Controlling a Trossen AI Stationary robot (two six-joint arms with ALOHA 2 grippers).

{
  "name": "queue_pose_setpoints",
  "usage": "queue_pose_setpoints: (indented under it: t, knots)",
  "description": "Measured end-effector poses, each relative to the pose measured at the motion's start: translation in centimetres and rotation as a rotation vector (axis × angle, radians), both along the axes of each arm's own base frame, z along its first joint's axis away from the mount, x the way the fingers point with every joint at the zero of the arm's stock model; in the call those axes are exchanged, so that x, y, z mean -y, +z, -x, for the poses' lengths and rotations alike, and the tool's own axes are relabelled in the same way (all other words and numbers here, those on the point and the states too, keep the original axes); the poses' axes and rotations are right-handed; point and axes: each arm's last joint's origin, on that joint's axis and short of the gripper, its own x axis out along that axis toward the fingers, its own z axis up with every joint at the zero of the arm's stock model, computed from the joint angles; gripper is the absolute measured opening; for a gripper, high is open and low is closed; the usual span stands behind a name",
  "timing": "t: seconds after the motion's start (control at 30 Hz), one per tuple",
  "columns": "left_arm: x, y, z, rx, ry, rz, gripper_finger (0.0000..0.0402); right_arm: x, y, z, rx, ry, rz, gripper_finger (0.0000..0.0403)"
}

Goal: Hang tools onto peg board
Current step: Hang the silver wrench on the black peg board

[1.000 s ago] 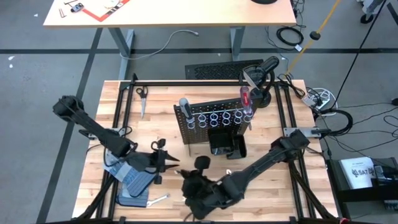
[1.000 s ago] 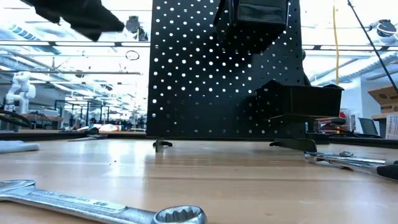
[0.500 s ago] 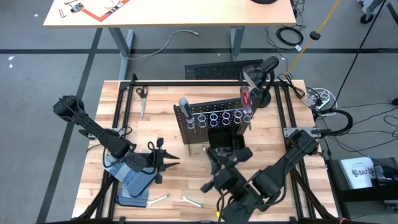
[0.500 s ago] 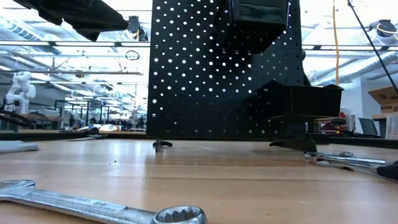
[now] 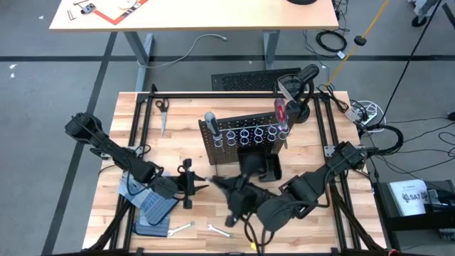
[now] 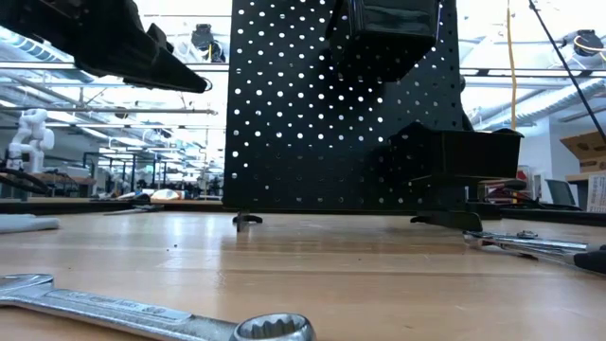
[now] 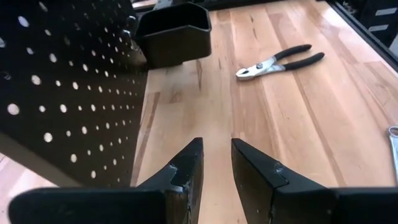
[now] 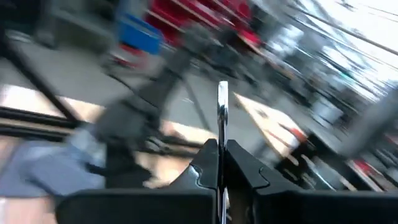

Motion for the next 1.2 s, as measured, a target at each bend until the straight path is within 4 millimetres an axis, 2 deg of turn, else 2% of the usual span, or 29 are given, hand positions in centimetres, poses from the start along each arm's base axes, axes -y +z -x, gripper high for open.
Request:
queue_pose_setpoints:
  t: [0.17, 0.3, 0.43, 0.6, 0.77, 0.87, 1.07, 1.2]
  knots:
    - [0.0, 0.0, 0.0, -0.002, -0.006, 0.008, 0.0093, 0.0, 2.4, -0.4, 0.149, 0.043, 0.041, 0.0002]
    - [0.0, -0.1, 0.0, -0.001, 0.002, 0.027, 0.0093, 0.7, 5.6, 0.7, 0.333, 0.015, 0.064, 0.0002]
    - [0.1, -0.1, 0.0, -0.006, -0.008, 0.031, 0.0093, 2.2, 8.7, 2.8, 0.473, -0.097, 0.057, 0.0002]
    - [0.1, -0.1, 0.0, -0.011, -0.017, 0.035, 0.0093, 4.3, 10.5, 4.0, 0.576, -0.243, 0.051, 0.0001]
    - [0.1, -0.2, 0.0, -0.019, -0.022, 0.033, 0.0093, 5.0, 10.9, 4.0, 0.663, -0.216, 0.066, 0.0001]
    - [0.1, -0.2, 0.0, -0.02, -0.023, 0.033, 0.0093, 5.0, 10.2, 3.2, 0.683, -0.175, 0.057, 0.0001]
    - [0.2, -0.2, 0.0, -0.028, -0.049, 0.046, 0.0093, 4.5, 8.3, 1.9, 0.627, -0.147, 0.065, 0.0001]
    - [0.4, -0.2, 0.1, -0.036, -0.073, 0.055, 0.0093, 3.7, 8.0, 2.6, 0.499, -0.132, 0.083, 0.0001]
